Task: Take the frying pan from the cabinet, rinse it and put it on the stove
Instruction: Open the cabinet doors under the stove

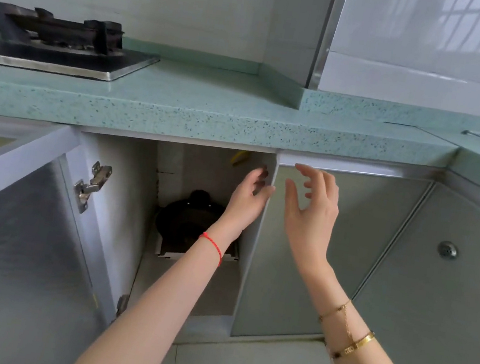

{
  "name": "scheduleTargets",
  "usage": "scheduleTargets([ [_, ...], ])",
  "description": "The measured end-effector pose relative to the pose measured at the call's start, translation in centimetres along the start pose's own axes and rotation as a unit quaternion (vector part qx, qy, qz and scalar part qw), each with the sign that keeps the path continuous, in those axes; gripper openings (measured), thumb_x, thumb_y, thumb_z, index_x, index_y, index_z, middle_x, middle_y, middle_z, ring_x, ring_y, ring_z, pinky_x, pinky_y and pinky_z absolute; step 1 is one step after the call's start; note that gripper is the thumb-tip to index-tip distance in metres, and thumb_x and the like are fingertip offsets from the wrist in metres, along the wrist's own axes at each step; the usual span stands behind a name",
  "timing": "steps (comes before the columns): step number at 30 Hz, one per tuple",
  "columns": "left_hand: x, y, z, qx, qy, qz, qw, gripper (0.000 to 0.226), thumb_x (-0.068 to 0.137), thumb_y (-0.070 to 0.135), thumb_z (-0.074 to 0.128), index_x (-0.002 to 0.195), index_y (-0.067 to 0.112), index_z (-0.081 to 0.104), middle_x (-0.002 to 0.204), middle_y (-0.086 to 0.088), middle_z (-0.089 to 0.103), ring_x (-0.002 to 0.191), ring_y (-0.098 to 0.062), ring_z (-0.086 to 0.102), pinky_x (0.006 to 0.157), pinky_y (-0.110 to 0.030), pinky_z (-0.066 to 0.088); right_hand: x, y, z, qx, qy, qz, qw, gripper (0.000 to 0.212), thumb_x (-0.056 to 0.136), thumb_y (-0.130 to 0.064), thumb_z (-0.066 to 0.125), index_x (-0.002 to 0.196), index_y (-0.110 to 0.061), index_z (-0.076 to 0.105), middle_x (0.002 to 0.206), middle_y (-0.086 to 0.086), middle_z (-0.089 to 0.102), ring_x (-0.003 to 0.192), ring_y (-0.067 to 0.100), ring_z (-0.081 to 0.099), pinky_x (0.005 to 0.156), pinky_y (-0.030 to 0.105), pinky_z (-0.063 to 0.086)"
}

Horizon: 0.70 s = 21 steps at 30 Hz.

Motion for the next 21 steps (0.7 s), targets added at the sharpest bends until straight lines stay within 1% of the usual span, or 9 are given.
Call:
scheduleTargets([
  [2, 0.7, 0.1, 0.7, 0.001, -0.011, -0.002, 1.0, 0.05, 0.099, 0.021, 0.053, 0.147, 0.016, 0.041, 0.14, 0.007, 0.051, 0.126, -0.004, 0.048, 0.1, -0.013, 0.041, 0.5, 0.1, 0.4, -0.003, -0.001, 0.001, 1.0, 0.027, 0.094, -0.016, 0.062, 0.121, -0.015, 0.065, 0.111, -0.001, 0.06, 0.097, 0.019, 0.055, 0.083, 0.024, 0.045],
  [4, 0.9, 0.5, 1.2, -0.007, -0.021, -0.003, 1.0, 0.042, 0.101, 0.017, 0.049, 0.143, 0.013, 0.044, 0.124, 0.013, 0.05, 0.115, 0.002, 0.043, 0.075, 0.003, 0.038, 0.7, 0.2, 0.7, -0.005, -0.001, 0.003, 1.0, 0.027, 0.094, -0.016, 0.062, 0.12, -0.015, 0.065, 0.111, -0.002, 0.06, 0.096, 0.018, 0.054, 0.083, 0.026, 0.046],
  [5, 1.1, 0.5, 1.4, -0.009, -0.024, -0.002, 1.0, 0.041, 0.102, 0.015, 0.048, 0.142, 0.012, 0.045, 0.12, 0.012, 0.049, 0.113, 0.002, 0.042, 0.07, 0.003, 0.037, 0.8, 0.4, 0.8, -0.009, 0.0, 0.006, 1.0, 0.027, 0.094, -0.017, 0.062, 0.12, -0.015, 0.065, 0.111, -0.002, 0.06, 0.096, 0.019, 0.054, 0.083, 0.027, 0.047],
  [9, 1.6, 0.3, 0.8, 0.007, -0.005, 0.007, 1.0, 0.038, 0.101, 0.016, 0.051, 0.138, 0.01, 0.05, 0.129, -0.001, 0.058, 0.12, -0.009, 0.052, 0.09, -0.015, 0.037, 1.0, 0.2, 0.9, -0.012, -0.005, 0.007, 1.0, 0.028, 0.094, -0.018, 0.062, 0.121, -0.017, 0.064, 0.112, -0.001, 0.06, 0.095, 0.021, 0.056, 0.083, 0.022, 0.043],
  [11, 1.4, -0.1, 0.6, 0.014, -0.006, 0.016, 1.0, 0.035, 0.1, 0.016, 0.052, 0.135, 0.011, 0.054, 0.128, -0.003, 0.062, 0.111, -0.005, 0.057, 0.09, -0.013, 0.041, 1.1, 0.0, 0.5, -0.011, -0.006, 0.007, 1.0, 0.028, 0.094, -0.019, 0.062, 0.122, -0.018, 0.064, 0.112, -0.001, 0.059, 0.095, 0.021, 0.056, 0.083, 0.021, 0.042],
  [14, 0.6, -0.4, 0.4, 0.015, -0.007, 0.033, 0.999, 0.029, 0.099, 0.019, 0.055, 0.128, 0.016, 0.06, 0.113, 0.007, 0.065, 0.097, 0.011, 0.058, 0.08, 0.0, 0.042, 1.0, -0.5, -0.3, -0.01, 0.001, -0.001, 1.0, 0.028, 0.094, -0.018, 0.063, 0.122, -0.017, 0.065, 0.112, 0.0, 0.059, 0.095, 0.021, 0.058, 0.084, 0.026, 0.047],
  [16, 0.0, -0.6, 0.5, 0.006, -0.006, 0.042, 0.999, 0.025, 0.098, 0.019, 0.056, 0.122, 0.015, 0.063, 0.113, 0.005, 0.069, 0.1, 0.005, 0.062, 0.086, -0.008, 0.044, 0.9, -0.9, -0.7, -0.009, 0.002, -0.007, 1.0, 0.027, 0.094, -0.02, 0.063, 0.121, -0.018, 0.065, 0.113, 0.0, 0.059, 0.098, 0.021, 0.058, 0.085, 0.029, 0.049],
  [18, -1.0, -0.4, 0.7, 0.002, -0.015, 0.051, 0.999, 0.028, 0.098, 0.019, 0.056, 0.124, 0.011, 0.063, 0.118, -0.001, 0.07, 0.109, -0.006, 0.064, 0.093, -0.015, 0.047, 0.8, -1.6, -1.2, -0.011, -0.002, -0.023, 1.0, 0.027, 0.094, -0.022, 0.064, 0.121, -0.018, 0.066, 0.115, 0.0, 0.059, 0.101, 0.022, 0.058, 0.084, 0.031, 0.05],
  [21, -2.6, 0.0, 1.4, -0.011, -0.045, 0.059, 0.997, 0.028, 0.098, 0.019, 0.058, 0.123, 0.01, 0.064, 0.117, -0.003, 0.072, 0.11, -0.009, 0.066, 0.093, -0.016, 0.049, 0.4, -2.4, -2.0, -0.027, -0.01, -0.039, 0.999, 0.024, 0.094, -0.024, 0.065, 0.116, -0.017, 0.068, 0.114, 0.001, 0.057, 0.101, 0.021, 0.058, 0.079, 0.028, 0.05],
])
Point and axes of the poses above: each hand's wrist, its own x-axis towards the middle knuckle, its own z-axis out of the palm, y = z × x, the point moved 8 cm from there along x, towards the middle knuckle
